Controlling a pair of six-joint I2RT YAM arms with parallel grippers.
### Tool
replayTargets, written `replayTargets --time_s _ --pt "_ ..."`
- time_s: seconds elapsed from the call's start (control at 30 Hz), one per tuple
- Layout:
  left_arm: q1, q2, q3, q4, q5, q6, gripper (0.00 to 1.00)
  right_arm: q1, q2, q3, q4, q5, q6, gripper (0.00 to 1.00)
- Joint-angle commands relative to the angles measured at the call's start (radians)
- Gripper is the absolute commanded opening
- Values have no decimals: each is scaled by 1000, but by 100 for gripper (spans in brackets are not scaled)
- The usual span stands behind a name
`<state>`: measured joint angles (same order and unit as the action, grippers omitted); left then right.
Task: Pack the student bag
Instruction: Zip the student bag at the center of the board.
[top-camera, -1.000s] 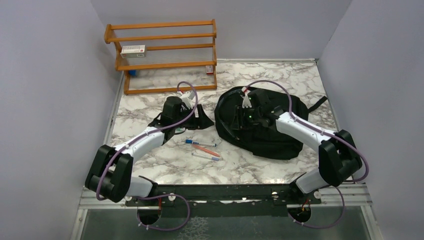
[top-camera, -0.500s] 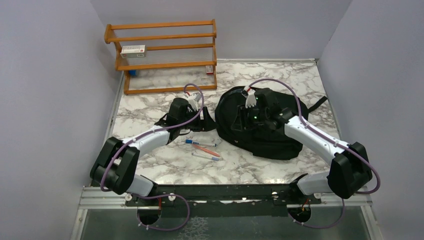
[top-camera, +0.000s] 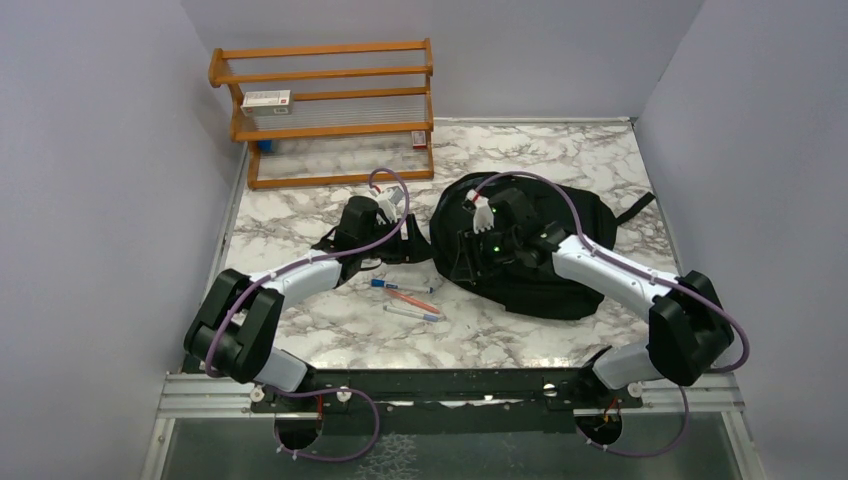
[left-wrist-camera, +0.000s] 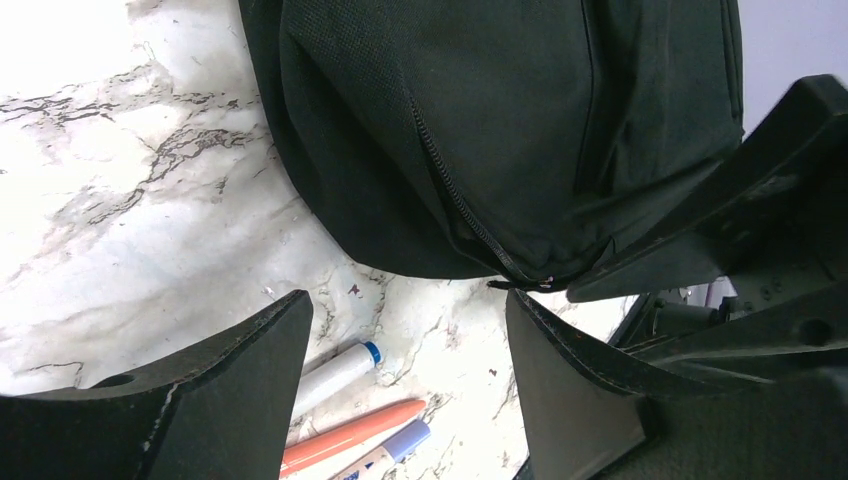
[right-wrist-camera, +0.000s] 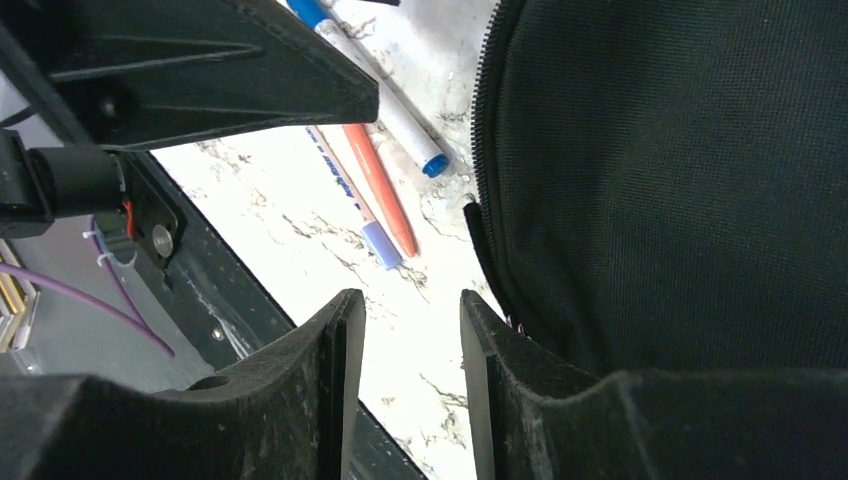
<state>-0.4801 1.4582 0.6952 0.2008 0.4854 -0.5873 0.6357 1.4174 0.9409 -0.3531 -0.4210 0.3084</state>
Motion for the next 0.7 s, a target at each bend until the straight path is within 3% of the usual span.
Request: replayTargets --time_s 0.0,0.67 --pt "-3 5 9 29 -4 -4 72 10 46 4 11 5 -32 45" --pt "-3 20 18 26 1 -2 72 49 129 14 29 104 -86 46"
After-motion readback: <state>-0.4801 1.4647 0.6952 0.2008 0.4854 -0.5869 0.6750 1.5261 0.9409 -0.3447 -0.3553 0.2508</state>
